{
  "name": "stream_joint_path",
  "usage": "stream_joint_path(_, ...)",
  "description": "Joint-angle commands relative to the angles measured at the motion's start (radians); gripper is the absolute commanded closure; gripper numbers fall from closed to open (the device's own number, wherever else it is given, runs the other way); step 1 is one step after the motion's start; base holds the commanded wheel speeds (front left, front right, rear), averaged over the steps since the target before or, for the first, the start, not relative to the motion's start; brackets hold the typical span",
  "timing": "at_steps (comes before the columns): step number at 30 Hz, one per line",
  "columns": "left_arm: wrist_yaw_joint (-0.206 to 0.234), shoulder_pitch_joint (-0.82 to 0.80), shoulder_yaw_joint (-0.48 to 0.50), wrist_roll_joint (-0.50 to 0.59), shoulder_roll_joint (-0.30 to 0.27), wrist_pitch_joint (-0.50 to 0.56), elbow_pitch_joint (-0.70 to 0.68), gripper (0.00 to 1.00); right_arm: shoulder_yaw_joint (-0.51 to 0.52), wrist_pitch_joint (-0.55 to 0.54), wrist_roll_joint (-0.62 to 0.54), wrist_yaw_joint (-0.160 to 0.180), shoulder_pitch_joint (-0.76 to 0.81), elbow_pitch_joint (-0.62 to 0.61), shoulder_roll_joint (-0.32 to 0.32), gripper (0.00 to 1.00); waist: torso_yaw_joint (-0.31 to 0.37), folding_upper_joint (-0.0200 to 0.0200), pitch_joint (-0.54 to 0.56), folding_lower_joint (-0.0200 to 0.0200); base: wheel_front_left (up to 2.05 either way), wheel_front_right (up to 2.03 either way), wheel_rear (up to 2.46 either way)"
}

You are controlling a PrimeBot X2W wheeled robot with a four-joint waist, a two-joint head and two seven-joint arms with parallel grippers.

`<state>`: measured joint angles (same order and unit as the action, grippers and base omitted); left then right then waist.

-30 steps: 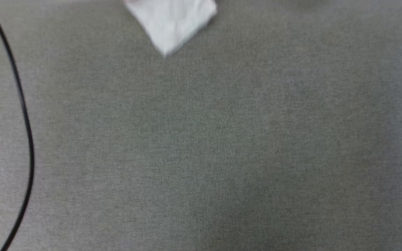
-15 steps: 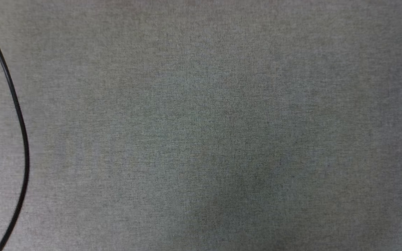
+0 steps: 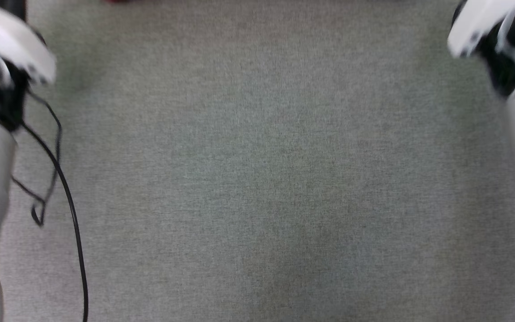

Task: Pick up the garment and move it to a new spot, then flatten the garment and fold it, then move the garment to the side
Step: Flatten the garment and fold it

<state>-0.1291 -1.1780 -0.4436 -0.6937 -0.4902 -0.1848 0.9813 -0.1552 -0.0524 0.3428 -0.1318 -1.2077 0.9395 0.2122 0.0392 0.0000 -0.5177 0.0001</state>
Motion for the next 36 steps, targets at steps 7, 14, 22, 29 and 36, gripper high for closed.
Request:
stream_joint_path(7,0.002,0.306,0.024,-0.08,-0.021,-0.043,-0.098,1.0,-0.056,0.039,0.117,0.002,0.271,-0.067,0.06,1.0,-0.015,0.0,0.128,-0.0001,0.0,0.0,0.0)
stream_joint_path(14,0.065,0.571,0.036,-0.118,-0.029,-0.053,-0.244,1.0,-0.044,0.058,0.193,0.003,0.491,-0.152,0.115,1.0,-0.048,0.0,0.249,-0.0001,0.0,0.0,0.0)
stream_joint_path(22,0.199,0.858,0.044,-0.157,-0.056,0.008,-0.494,1.0,0.016,0.034,0.204,0.004,0.76,-0.294,0.144,1.0,-0.07,0.0,0.356,-0.0001,0.0,0.0,0.0)
stream_joint_path(29,0.321,1.095,0.067,-0.201,-0.109,0.069,-0.724,1.0,0.14,-0.011,0.169,0.004,1.002,-0.469,0.098,1.0,-0.082,0.0,0.414,-0.0001,0.0,0.0,0.0)
stream_joint_path(36,0.421,1.291,0.08,-0.238,-0.144,0.121,-0.923,1.0,0.279,-0.106,0.075,0.004,1.26,-0.709,-0.016,1.0,-0.097,0.0,0.44,-0.0001,0.0,0.0,0.0)
